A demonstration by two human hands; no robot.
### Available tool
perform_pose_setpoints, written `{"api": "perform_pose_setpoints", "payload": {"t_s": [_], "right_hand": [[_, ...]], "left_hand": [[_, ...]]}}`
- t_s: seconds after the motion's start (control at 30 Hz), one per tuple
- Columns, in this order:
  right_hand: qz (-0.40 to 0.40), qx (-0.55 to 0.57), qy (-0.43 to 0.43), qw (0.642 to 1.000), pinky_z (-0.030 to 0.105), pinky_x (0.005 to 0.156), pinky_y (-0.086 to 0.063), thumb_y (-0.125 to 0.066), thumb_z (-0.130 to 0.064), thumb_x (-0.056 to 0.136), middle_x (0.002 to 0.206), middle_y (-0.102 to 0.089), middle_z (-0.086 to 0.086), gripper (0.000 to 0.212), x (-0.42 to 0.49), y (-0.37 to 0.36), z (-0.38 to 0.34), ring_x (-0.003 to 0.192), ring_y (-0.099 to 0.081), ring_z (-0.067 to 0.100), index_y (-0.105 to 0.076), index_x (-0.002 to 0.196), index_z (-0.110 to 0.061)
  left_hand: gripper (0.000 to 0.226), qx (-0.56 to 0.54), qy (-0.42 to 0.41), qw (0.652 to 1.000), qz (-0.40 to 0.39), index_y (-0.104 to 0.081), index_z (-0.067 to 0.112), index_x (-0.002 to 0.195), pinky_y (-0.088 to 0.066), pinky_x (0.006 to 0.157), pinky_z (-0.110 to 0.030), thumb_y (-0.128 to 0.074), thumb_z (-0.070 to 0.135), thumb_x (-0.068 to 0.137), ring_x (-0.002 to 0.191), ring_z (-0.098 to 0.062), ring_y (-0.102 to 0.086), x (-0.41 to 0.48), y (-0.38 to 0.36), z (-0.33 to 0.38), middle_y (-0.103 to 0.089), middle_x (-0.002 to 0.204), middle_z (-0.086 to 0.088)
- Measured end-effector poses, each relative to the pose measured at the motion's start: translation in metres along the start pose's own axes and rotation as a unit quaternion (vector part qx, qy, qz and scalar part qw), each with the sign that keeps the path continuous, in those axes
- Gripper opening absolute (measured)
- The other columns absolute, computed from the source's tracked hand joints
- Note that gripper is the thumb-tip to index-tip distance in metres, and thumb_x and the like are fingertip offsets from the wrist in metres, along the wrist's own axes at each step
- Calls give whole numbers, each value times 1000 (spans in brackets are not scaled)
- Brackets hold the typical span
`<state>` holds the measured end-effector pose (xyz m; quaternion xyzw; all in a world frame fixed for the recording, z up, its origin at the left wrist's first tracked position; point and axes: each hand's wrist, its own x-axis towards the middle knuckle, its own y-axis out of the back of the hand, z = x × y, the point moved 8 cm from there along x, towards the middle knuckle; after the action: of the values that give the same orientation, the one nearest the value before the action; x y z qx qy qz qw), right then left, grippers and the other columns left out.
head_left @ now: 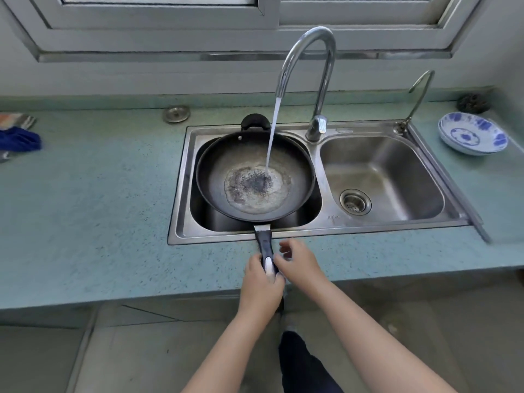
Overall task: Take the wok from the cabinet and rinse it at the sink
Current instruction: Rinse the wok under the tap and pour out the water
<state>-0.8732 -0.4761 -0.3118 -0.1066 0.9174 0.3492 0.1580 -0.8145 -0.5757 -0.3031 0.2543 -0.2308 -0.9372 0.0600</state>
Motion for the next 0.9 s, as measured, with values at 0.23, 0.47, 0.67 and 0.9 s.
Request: {"api": "perform_pose_setpoints", "payload": {"t_s": [0.23, 0.47, 0.67, 0.9], "right_hand": [[-47, 94, -54, 993, 13, 51, -35, -59, -17, 83, 76, -59, -5, 13, 9, -19, -1, 69, -53, 7, -61, 95, -12], [-114, 250, -146, 950, 16, 46, -46, -52, -7, 87, 65, -60, 5, 16, 11, -37, -1, 56, -56, 12, -53, 71, -8], [-156, 394, -213, 881, 24, 61, -54, -48, -5, 90, 57, -69, 4, 22, 14, -50, 1, 60, -63, 17, -61, 73, 0], [-190, 463, -241, 832, 22, 50, -55, -50, -2, 90, 42, -59, 2, 22, 12, -56, -3, 48, -66, 16, -53, 68, -4]], "left_hand": [[43, -24, 36, 999, 14, -38, 9, 122, -47, 79, -37, -58, 18, 84, 104, -33, -56, 1, -9, -3, -53, 117, -14], [38, -92, 125, 986, 55, -41, 10, 115, -45, 68, -33, -58, 15, 82, 91, -31, -60, 2, -12, -15, -60, 94, -9], [37, -98, 130, 984, 73, -53, 15, 109, -56, 75, -42, -61, 19, 73, 83, -33, -67, 10, -12, -16, -68, 93, -10], [14, -147, 127, 980, 39, -51, 11, 89, -44, 35, -21, -60, 12, 78, 35, -15, -56, 11, -12, -13, -64, 79, -10]]}}
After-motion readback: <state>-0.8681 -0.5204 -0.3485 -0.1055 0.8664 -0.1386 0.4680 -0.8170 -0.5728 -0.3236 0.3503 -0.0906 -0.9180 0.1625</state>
